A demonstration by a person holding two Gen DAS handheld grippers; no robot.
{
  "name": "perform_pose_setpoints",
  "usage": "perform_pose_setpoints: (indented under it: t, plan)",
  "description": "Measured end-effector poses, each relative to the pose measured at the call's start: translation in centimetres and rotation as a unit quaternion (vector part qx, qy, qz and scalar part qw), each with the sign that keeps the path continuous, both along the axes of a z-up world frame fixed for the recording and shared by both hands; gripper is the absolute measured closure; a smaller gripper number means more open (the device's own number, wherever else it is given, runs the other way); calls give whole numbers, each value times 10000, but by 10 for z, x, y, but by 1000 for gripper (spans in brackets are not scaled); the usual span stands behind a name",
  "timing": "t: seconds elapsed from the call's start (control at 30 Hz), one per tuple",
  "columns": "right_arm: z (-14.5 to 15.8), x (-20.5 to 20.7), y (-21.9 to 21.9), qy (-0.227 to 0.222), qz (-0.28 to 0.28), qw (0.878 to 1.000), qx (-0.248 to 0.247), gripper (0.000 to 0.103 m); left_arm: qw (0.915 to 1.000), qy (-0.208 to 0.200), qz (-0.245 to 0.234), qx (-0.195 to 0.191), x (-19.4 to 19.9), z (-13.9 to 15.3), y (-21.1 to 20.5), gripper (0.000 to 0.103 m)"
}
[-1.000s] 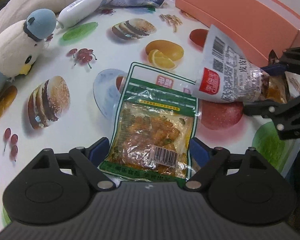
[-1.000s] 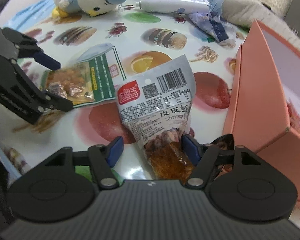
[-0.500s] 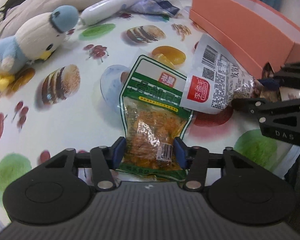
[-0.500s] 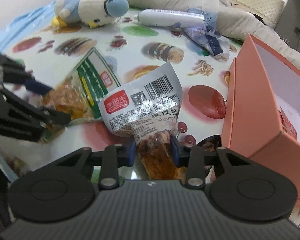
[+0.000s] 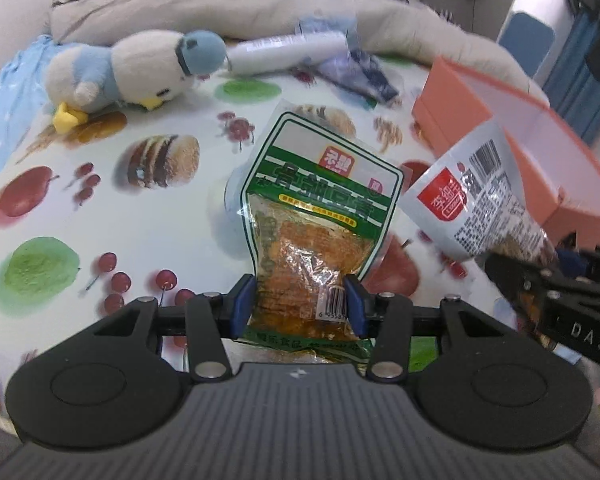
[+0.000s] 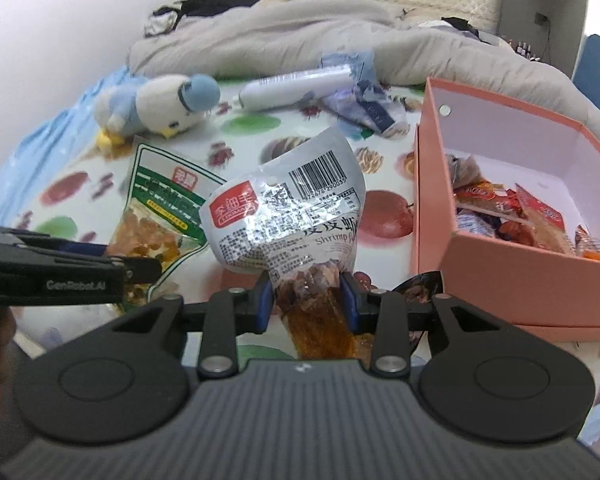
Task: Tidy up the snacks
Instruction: 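Lift and carry both packets over the pink box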
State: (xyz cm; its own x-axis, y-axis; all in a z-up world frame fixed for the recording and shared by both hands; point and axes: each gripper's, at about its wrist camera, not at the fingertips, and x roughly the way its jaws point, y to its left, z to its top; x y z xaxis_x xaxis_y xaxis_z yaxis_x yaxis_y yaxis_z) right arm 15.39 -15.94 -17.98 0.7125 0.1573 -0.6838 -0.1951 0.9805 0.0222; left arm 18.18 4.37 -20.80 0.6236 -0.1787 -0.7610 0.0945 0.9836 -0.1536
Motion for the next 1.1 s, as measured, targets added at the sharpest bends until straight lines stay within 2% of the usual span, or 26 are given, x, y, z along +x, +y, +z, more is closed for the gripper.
perform_pose_setpoints:
  t: [0.53,0.8,1.1]
  plan:
    - [73,-61,-23,-474,-683,9954,479,65,9974,-620,152,-325,-66,95,-9,50]
    - [94,-92,-47,-654,-923,9918,597,65,9952,-816,-26,-541,-90,127,-48,50]
    - [108,-112,-91,-763,-1414,9850,622,65,9935,-831,-490,-609,-93,147,-108,50]
